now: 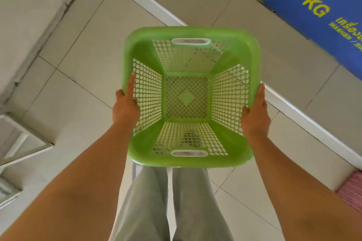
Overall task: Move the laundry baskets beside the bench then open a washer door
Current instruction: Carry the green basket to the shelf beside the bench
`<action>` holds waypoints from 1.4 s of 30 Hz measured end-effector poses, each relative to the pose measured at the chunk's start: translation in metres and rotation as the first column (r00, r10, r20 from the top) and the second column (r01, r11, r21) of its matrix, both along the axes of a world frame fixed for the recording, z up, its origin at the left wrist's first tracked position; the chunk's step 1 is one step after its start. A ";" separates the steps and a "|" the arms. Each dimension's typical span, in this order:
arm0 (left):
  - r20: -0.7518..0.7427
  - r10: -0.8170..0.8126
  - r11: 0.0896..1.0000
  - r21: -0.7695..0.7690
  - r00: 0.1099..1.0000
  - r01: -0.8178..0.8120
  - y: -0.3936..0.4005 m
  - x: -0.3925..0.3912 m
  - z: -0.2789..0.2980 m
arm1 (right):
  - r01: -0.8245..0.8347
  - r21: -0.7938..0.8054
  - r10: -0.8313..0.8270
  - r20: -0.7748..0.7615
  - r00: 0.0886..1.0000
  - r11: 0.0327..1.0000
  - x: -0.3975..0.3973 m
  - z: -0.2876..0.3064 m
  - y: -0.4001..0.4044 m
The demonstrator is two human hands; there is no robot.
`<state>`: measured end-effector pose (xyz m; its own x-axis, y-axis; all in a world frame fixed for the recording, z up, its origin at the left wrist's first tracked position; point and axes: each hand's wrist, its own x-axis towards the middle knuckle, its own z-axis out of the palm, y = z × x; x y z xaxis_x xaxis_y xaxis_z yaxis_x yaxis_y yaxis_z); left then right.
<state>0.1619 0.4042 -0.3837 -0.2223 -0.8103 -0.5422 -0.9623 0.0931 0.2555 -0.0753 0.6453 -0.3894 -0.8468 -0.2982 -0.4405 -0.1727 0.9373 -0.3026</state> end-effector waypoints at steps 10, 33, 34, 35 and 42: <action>-0.015 0.166 0.985 -0.041 0.986 -0.166 0.022 0.054 0.084 | -0.106 -0.045 0.105 -0.029 0.994 0.993 0.035 0.075 -0.007; -0.164 0.758 0.602 -0.195 0.631 -0.774 0.179 0.437 0.234 | -0.799 -0.226 0.789 -0.152 0.595 0.558 0.328 0.251 -0.091; -0.168 0.781 0.569 -0.204 0.601 -0.797 0.191 0.457 0.236 | -0.816 -0.235 0.809 -0.154 0.567 0.527 0.350 0.252 -0.092; -0.176 0.803 0.534 -0.213 0.569 -0.818 0.202 0.477 0.238 | -0.831 -0.245 0.826 -0.154 0.542 0.500 0.372 0.252 -0.093; -0.233 0.915 0.267 -0.264 0.330 -0.927 0.282 0.601 0.248 | -0.916 -0.278 0.932 -0.136 0.336 0.290 0.520 0.252 -0.092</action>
<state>0.7628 0.6864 -0.1353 0.7746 -0.5842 -0.2422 -0.4495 -0.7780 0.4389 0.4443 0.5537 -0.1371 0.0850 -0.9717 -0.2204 -0.8499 0.0447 -0.5250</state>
